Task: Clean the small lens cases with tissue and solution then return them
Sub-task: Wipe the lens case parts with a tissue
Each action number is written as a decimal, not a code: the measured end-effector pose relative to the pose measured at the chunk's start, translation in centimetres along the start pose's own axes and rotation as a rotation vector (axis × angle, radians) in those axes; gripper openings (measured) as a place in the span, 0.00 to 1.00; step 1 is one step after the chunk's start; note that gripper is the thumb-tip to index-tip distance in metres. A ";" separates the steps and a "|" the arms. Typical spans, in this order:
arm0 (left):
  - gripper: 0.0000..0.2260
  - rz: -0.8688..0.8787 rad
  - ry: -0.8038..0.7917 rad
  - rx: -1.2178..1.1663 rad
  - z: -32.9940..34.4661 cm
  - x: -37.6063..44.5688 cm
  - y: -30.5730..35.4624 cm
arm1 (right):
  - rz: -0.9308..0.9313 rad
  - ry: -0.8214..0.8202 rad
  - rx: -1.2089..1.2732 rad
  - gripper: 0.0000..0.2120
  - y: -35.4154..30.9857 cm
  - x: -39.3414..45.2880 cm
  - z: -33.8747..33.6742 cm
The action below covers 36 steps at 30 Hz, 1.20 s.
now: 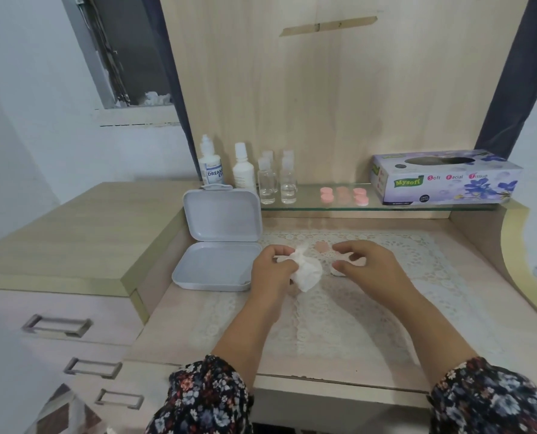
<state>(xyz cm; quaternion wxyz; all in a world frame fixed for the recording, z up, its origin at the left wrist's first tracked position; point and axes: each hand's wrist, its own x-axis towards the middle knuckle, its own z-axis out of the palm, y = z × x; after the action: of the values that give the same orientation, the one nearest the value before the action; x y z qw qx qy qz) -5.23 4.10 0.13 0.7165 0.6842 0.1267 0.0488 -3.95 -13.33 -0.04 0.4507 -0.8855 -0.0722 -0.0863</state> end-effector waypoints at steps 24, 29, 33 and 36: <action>0.14 0.068 0.210 -0.054 -20.5 -6.1 -1.8 | -0.094 -0.435 0.352 0.08 -14.5 -5.5 16.3; 0.10 0.005 0.290 0.002 -26.5 -8.1 -2.8 | -0.135 -0.533 0.284 0.13 -16.7 -7.9 22.1; 0.09 -0.115 0.217 0.118 -31.4 -9.3 -3.8 | -0.251 -0.560 0.140 0.06 -17.5 -9.9 26.2; 0.09 -0.201 0.129 0.122 -34.3 -10.2 -4.7 | -0.391 -0.587 -0.003 0.04 -18.3 -11.2 28.4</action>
<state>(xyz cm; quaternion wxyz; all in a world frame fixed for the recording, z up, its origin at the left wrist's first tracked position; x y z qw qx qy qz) -24.02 34.52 -4.41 0.6653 0.7057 0.2431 0.0126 -16.15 19.80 -4.51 0.3845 -0.8427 -0.3665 0.0872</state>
